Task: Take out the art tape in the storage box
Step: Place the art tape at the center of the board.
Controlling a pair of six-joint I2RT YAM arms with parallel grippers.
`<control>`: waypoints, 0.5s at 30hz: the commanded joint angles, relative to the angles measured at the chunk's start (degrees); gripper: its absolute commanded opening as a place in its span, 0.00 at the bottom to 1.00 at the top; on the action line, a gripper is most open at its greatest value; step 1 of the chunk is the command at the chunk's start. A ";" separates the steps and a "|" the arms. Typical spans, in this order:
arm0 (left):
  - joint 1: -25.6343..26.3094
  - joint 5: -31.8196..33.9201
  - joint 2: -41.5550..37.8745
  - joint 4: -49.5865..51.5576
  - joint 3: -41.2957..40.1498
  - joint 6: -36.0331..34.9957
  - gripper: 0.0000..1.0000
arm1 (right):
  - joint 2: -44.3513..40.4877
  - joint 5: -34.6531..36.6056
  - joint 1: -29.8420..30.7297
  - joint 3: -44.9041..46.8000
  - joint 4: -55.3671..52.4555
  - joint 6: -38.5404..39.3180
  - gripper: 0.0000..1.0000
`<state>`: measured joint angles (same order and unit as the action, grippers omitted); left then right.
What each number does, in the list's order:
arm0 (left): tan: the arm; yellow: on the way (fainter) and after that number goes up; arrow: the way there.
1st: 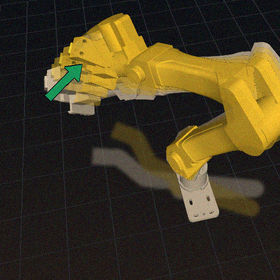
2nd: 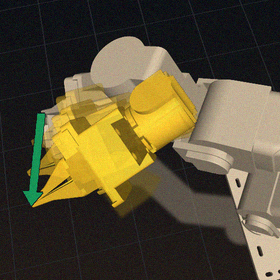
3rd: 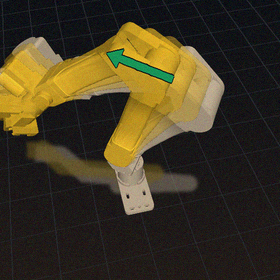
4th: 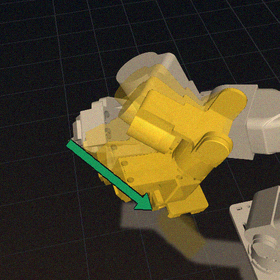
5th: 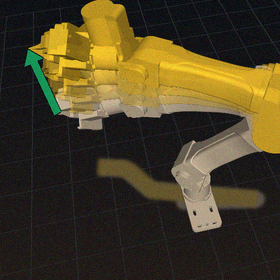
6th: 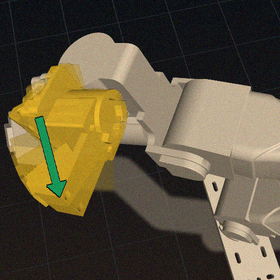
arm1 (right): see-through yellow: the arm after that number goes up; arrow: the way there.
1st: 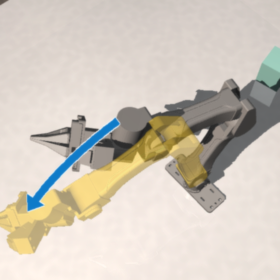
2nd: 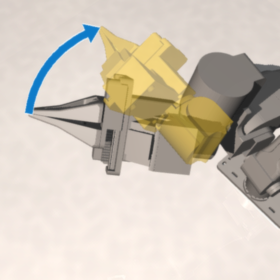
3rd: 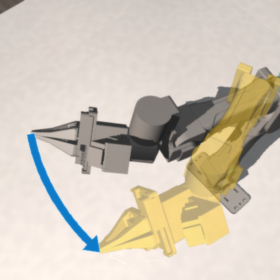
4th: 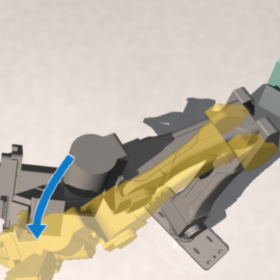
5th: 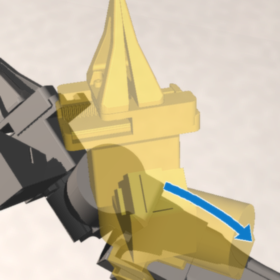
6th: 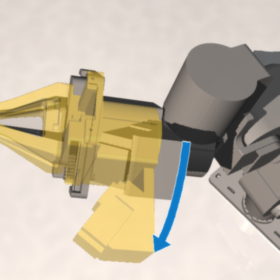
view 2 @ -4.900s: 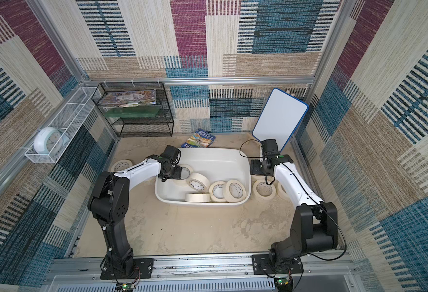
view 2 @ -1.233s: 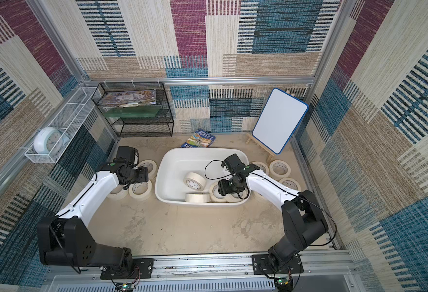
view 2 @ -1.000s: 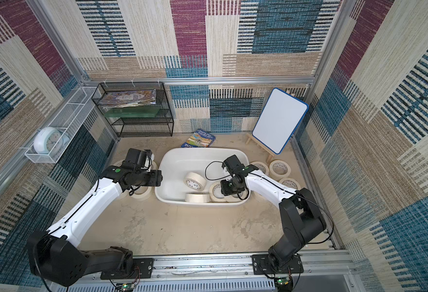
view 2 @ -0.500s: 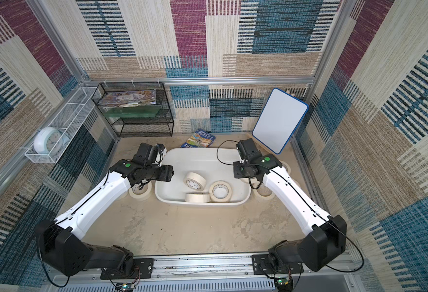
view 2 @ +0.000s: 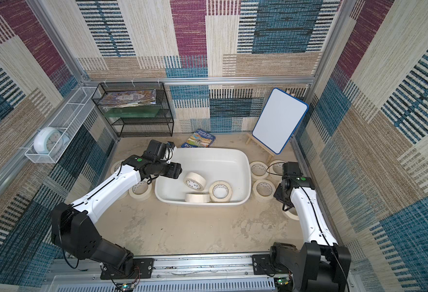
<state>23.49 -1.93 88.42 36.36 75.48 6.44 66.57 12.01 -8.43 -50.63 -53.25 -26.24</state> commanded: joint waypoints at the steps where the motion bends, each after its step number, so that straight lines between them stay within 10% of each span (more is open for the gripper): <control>1: 0.06 -1.03 0.16 -1.89 0.06 -1.58 0.77 | 0.24 -2.19 -4.19 3.35 5.70 -0.56 0.00; 15: -0.02 -1.89 0.17 -4.35 -1.43 -1.91 0.77 | 15.66 -5.56 -8.71 4.30 17.03 2.27 0.00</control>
<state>23.49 -3.01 88.66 33.36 74.02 4.95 80.62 6.39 -17.04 -45.19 -39.44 -25.19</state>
